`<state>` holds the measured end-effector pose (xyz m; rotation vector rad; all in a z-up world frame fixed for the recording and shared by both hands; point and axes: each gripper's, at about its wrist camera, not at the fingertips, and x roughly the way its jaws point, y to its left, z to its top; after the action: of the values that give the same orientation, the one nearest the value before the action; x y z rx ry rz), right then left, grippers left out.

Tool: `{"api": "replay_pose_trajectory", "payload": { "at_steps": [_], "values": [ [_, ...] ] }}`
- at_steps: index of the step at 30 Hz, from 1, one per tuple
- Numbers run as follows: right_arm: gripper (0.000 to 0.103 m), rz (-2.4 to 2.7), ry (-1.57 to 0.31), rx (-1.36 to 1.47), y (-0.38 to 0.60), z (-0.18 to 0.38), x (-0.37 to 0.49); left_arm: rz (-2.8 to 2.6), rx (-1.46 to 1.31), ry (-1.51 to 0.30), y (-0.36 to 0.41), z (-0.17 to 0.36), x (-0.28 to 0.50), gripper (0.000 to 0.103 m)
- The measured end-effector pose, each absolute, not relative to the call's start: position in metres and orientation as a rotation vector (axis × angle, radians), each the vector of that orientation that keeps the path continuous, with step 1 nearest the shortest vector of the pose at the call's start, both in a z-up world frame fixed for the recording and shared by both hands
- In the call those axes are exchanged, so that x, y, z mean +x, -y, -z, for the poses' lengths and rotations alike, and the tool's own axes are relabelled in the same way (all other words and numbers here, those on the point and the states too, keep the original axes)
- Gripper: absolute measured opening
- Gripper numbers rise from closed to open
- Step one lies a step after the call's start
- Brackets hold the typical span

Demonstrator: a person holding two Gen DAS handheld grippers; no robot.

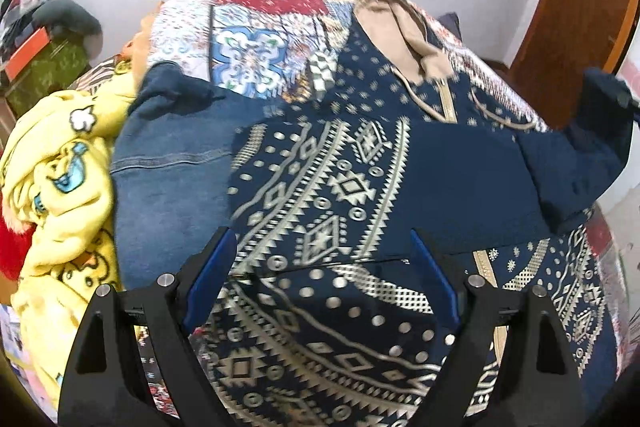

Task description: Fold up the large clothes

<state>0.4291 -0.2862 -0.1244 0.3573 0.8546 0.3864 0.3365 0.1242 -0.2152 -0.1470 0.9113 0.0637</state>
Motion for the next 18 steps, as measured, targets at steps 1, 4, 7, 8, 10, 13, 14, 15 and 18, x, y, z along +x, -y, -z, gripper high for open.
{"api": "replay_pose_trajectory", "payload": {
  "at_steps": [1,4,7,8,10,13,14,15,18],
  "values": [
    [0.01,-0.409,-0.846,0.348,0.275,0.117,0.428,-0.066,-0.15,-0.901,-0.131,0.212,0.333,0.087],
    [0.01,-0.487,-0.825,0.303,0.224,0.096,0.424,-0.076,-0.153,-0.886,-0.147,0.205,0.323,0.087],
    [0.01,-0.58,-0.843,0.278,0.17,0.093,0.422,-0.083,-0.154,-0.862,-0.165,0.198,0.309,0.087],
    [0.01,-0.608,-0.856,0.265,0.148,0.096,0.421,-0.088,-0.158,-0.853,-0.172,0.196,0.304,0.087],
    [0.01,-0.655,-0.888,0.234,0.11,0.108,0.42,-0.095,-0.166,-0.844,-0.184,0.195,0.293,0.087],
    [0.01,-0.727,-0.991,0.218,0.058,0.141,0.42,-0.114,-0.182,-0.848,-0.203,0.199,0.282,0.087],
    [0.01,-0.744,-1.031,0.209,0.039,0.156,0.42,-0.121,-0.187,-0.854,-0.209,0.202,0.279,0.087],
    [0.01,-0.75,-1.069,0.191,0.022,0.172,0.418,-0.132,-0.194,-0.863,-0.215,0.205,0.276,0.087],
    [0.01,-0.753,-1.169,0.157,-0.009,0.215,0.415,-0.146,-0.209,-0.891,-0.226,0.216,0.272,0.087]
  ]
}}
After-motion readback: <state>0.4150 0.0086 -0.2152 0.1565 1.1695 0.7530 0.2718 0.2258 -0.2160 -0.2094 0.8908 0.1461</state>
